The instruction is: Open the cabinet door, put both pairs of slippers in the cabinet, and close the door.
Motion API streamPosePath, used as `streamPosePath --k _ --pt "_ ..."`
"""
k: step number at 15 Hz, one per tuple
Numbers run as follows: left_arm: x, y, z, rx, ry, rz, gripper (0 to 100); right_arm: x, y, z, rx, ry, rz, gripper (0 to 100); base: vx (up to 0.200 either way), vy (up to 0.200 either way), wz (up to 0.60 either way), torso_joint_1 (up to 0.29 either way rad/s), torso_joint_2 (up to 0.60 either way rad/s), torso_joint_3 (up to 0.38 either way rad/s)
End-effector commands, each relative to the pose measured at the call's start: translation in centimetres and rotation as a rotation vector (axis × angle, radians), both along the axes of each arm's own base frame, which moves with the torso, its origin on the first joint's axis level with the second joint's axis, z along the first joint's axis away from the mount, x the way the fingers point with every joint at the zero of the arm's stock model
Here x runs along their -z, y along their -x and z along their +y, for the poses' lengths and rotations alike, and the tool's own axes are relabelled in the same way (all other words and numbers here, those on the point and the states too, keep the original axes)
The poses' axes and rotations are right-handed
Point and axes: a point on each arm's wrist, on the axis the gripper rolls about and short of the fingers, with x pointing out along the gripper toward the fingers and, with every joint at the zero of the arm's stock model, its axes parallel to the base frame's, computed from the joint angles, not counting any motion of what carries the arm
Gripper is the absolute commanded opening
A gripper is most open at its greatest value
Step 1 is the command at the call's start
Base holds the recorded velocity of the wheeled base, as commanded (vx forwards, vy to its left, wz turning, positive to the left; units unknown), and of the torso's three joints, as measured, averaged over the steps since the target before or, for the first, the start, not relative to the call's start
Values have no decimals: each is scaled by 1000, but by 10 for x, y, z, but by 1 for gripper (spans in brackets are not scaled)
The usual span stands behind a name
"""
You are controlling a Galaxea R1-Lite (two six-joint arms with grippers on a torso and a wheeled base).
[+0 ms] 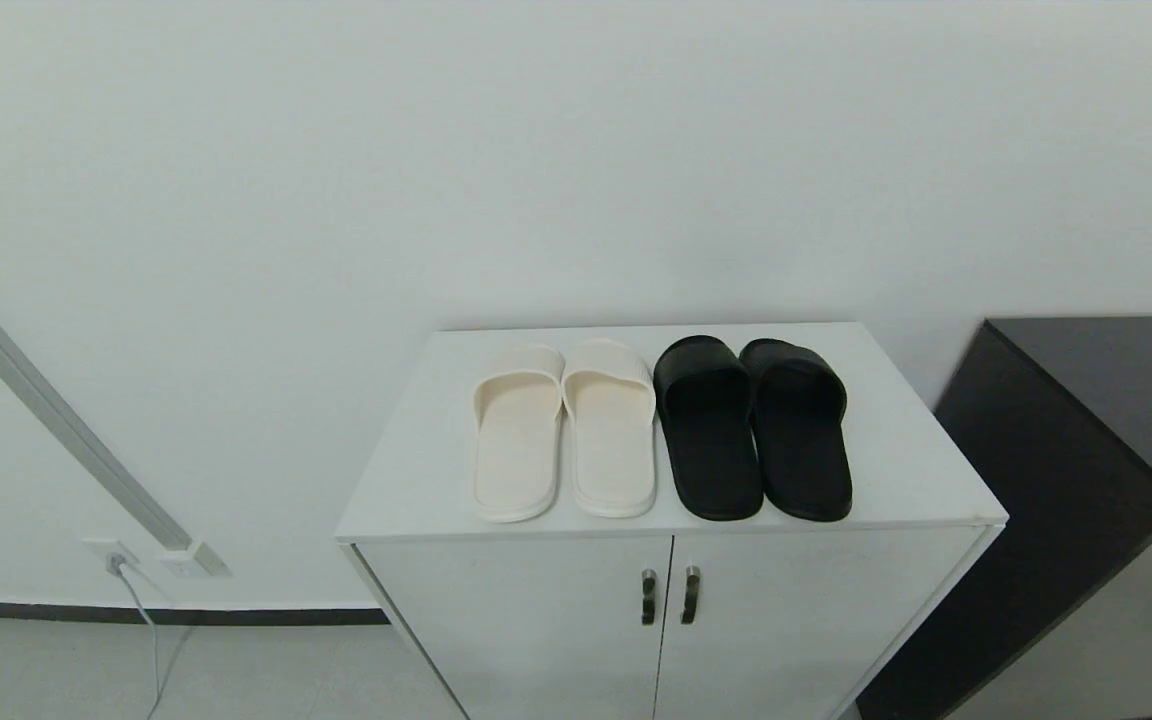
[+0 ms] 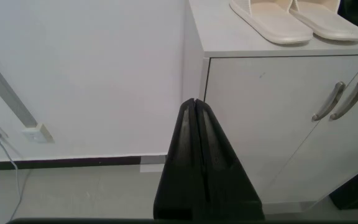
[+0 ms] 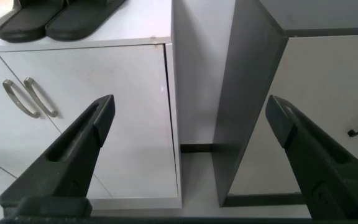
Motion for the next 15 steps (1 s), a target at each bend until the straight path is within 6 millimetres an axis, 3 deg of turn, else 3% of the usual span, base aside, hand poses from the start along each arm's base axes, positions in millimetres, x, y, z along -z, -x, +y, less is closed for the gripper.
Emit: streamPosePath --k 1,7,8,9,10,12,13,15 --pt "0 0 0 -1 0 1 0 0 0 0 -2 0 1 100 0 0 0 0 0 0" --pt "0 0 0 -1 0 1 0 0 0 0 -13 8 1 100 0 0 0 0 0 0" --pt "0 0 0 -1 0 1 0 -18 2 0 -1 -6 -45 100 0 0 0 0 0 0" --pt "0 0 0 -1 0 1 0 -89 12 0 -14 -131 -161 100 0 0 0 0 0 0" --pt "0 0 0 -1 0 1 0 -104 6 0 -12 -145 -81 100 0 0 0 0 0 0" --pt "0 0 0 -1 0 1 0 -98 -15 1 -61 1 63 100 0 0 0 0 0 0" --pt "0 0 0 -1 -1 1 0 -97 -33 3 -135 -9 159 100 0 0 0 0 0 0" --pt "0 0 0 -1 -1 1 0 -105 -52 4 -184 -19 177 100 0 0 0 0 0 0"
